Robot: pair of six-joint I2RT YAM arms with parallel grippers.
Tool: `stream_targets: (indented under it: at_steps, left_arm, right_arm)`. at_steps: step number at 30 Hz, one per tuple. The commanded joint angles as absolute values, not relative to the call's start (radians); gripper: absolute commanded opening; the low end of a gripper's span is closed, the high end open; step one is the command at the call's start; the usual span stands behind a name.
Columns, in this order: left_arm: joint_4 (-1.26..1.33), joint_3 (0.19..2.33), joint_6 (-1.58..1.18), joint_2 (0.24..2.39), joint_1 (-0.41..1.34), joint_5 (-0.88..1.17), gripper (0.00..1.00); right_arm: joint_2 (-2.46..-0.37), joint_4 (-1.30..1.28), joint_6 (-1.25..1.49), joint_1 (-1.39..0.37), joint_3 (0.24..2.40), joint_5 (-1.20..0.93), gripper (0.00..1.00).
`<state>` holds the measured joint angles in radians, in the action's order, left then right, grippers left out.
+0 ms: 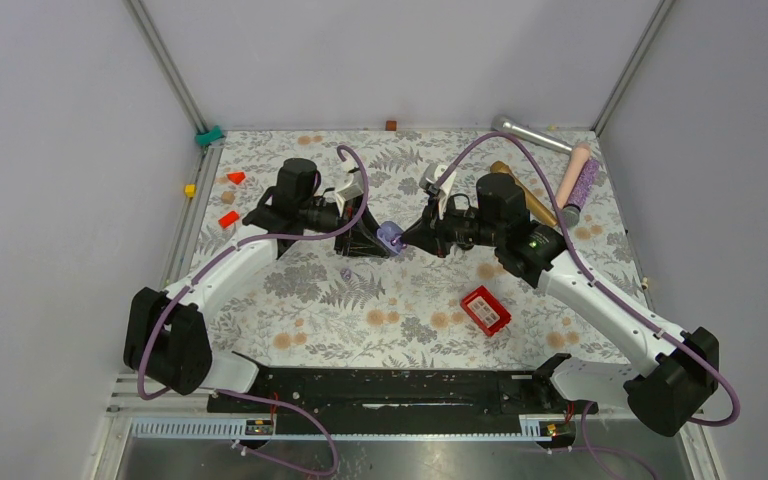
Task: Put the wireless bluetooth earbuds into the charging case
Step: Insert the right earbud into the right side groove of the charging case.
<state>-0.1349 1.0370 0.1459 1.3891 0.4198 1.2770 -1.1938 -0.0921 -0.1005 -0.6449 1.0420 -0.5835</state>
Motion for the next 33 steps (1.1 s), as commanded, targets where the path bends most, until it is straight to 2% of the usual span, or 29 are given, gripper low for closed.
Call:
stream_targets:
  at_steps: [1,9,25,33]
  left_arm:
    - [-0.092,1.034,0.161,1.356,0.420,1.321,0.00]
    - [-0.093,1.037,0.156,1.355,0.420,1.327,0.00]
    - [-0.094,1.035,0.160,1.347,0.420,1.322,0.00]
    - [-0.102,1.035,0.173,1.335,0.420,1.316,0.00]
  right_arm:
    - [-1.181,-0.039,-0.102,-0.640,1.039,-0.588,0.05]
    - [-1.215,0.060,-0.025,-0.639,1.006,-0.602,0.07]
    - [-1.226,0.066,-0.007,-0.639,1.006,-0.631,0.08]
    - [-1.215,0.037,-0.036,-0.639,1.018,-0.646,0.20]
